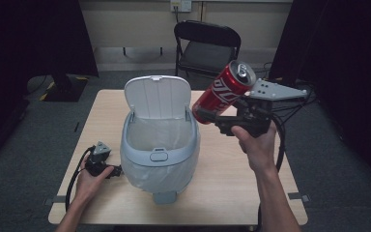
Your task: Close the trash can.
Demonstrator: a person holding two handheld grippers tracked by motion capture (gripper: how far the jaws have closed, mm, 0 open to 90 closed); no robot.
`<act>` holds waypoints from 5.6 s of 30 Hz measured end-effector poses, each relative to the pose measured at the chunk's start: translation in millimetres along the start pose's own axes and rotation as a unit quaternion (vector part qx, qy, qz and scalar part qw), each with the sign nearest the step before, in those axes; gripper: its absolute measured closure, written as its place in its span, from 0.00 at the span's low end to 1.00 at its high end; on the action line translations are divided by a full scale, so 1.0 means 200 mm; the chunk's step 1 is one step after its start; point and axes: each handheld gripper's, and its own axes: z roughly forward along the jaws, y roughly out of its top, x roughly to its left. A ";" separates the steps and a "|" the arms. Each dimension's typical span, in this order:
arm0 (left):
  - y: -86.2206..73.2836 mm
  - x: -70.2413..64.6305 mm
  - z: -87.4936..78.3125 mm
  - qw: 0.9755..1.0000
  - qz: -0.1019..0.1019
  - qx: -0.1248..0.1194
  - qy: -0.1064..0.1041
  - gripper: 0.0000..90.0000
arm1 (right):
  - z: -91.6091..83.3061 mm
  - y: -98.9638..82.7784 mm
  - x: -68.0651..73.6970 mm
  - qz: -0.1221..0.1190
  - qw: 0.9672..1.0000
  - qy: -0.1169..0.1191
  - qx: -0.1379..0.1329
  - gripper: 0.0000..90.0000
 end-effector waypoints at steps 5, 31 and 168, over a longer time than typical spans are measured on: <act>0.00 0.00 0.00 1.000 0.000 0.000 0.000 0.09 | 0.13 0.03 0.04 -0.008 1.000 0.025 -0.003 0.37; 0.00 0.00 0.00 1.000 0.000 0.000 0.000 0.09 | 0.47 -0.13 0.06 -0.019 0.995 0.037 0.091 0.29; 0.00 0.00 0.00 1.000 0.000 0.000 0.001 0.08 | 0.26 -0.26 -0.08 0.004 0.991 -0.074 0.111 0.28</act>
